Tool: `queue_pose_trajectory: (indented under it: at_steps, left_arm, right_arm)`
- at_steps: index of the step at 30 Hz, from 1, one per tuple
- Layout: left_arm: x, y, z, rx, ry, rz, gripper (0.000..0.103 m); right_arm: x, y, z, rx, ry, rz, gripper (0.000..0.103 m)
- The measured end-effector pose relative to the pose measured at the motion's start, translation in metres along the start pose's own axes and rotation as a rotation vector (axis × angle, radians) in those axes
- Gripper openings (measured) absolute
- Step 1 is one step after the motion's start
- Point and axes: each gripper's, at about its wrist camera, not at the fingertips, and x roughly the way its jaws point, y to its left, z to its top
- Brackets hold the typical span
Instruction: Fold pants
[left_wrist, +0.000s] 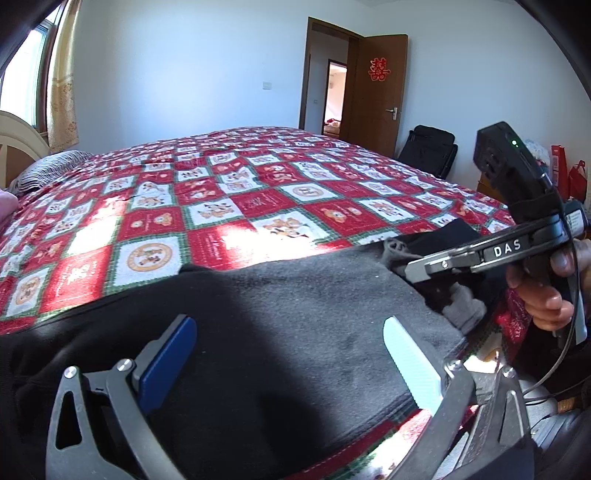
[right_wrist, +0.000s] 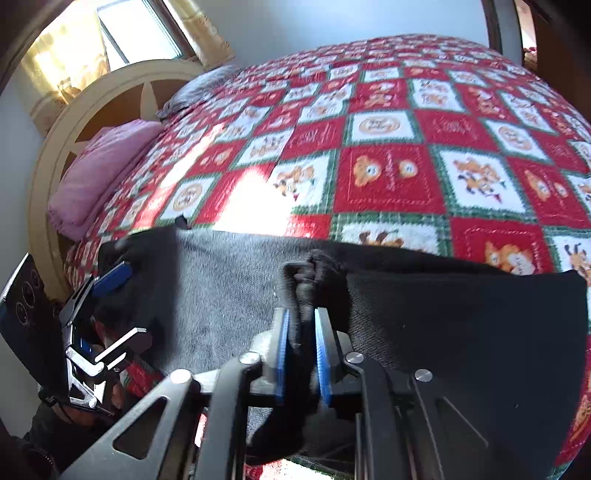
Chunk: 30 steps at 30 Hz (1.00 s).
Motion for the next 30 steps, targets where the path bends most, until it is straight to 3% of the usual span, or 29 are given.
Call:
queue_pose_trajectory:
  at_steps: [2, 4, 9, 12, 15, 18, 22, 27, 29, 30]
  left_arm:
    - [0.002, -0.006, 0.003, 0.004, 0.006, -0.026, 0.103]
    - [0.006, -0.013, 0.008, 0.002, 0.015, -0.073, 0.103]
    - [0.029, -0.038, 0.023, -0.018, 0.057, -0.197, 0.102]
    - [0.047, -0.059, 0.027, -0.019, 0.109, -0.274, 0.093]
    - [0.060, -0.077, 0.026, 0.002, 0.157, -0.274, 0.090]
    - [0.063, -0.075, 0.025, 0.007, 0.159, -0.231, 0.090]
    - [0.066, -0.046, 0.028, -0.064, 0.157, -0.158, 0.090]
    - [0.066, -0.034, 0.029, -0.088, 0.147, -0.125, 0.091]
    - [0.066, -0.031, 0.027, -0.111, 0.147, -0.130, 0.090]
    - [0.066, -0.030, 0.027, -0.120, 0.143, -0.135, 0.091]
  right_arm:
    - [-0.017, -0.006, -0.002, 0.014, -0.026, 0.054, 0.046]
    - [-0.040, -0.014, -0.007, 0.014, -0.066, 0.088, 0.047]
    - [-0.093, -0.069, -0.022, 0.129, -0.168, -0.007, 0.048]
    - [-0.110, -0.110, -0.038, 0.249, -0.215, -0.070, 0.048]
    - [-0.122, -0.135, -0.053, 0.308, -0.261, -0.098, 0.048]
    - [-0.123, -0.107, -0.059, 0.129, -0.252, -0.087, 0.048]
    - [-0.089, -0.048, -0.073, -0.116, -0.176, -0.016, 0.048]
    - [-0.049, 0.003, -0.083, -0.308, -0.118, -0.062, 0.048]
    - [-0.042, 0.020, -0.084, -0.396, -0.151, -0.156, 0.048]
    - [-0.041, 0.024, -0.083, -0.427, -0.168, -0.200, 0.041]
